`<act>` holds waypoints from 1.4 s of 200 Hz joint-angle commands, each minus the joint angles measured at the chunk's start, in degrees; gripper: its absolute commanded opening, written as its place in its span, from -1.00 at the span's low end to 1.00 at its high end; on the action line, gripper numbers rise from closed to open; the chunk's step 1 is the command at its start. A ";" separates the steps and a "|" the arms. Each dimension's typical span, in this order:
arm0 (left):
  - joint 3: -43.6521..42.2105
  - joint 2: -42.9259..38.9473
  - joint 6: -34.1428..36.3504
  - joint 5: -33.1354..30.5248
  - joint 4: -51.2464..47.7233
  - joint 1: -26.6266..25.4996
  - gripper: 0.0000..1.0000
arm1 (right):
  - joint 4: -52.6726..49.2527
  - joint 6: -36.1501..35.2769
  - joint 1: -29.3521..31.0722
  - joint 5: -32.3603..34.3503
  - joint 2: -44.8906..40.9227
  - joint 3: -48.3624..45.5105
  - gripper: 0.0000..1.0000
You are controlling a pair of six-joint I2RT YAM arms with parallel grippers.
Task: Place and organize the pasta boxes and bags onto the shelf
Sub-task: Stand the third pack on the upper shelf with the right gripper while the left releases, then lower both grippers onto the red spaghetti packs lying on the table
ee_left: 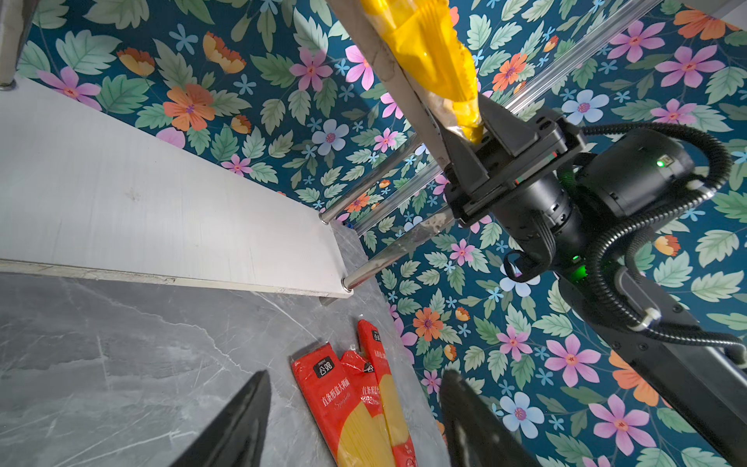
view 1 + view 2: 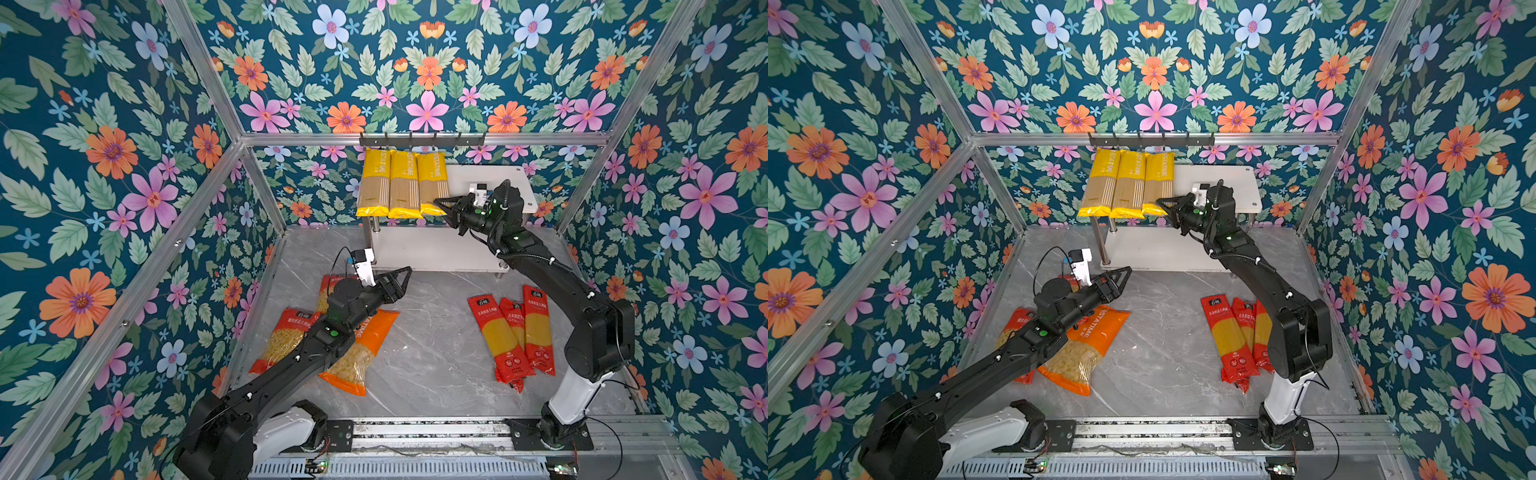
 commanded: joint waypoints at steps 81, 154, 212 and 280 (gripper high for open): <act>-0.06 0.62 1.26 -0.82 1.67 -0.91 0.37 | 0.75 -6.18 -0.88 -3.72 -7.81 -7.53 0.15; 4.58 13.06 10.74 -9.17 5.47 -15.65 0.39 | -13.39 -18.30 -6.93 -3.29 -28.52 -28.98 0.18; 3.71 30.92 -1.49 -8.39 18.37 -20.05 0.38 | -40.01 -43.04 -7.75 9.40 -39.93 -43.08 0.14; 12.68 47.07 -9.22 -5.79 17.59 -23.07 0.41 | -44.20 -47.80 -18.20 13.35 -41.11 -53.73 0.15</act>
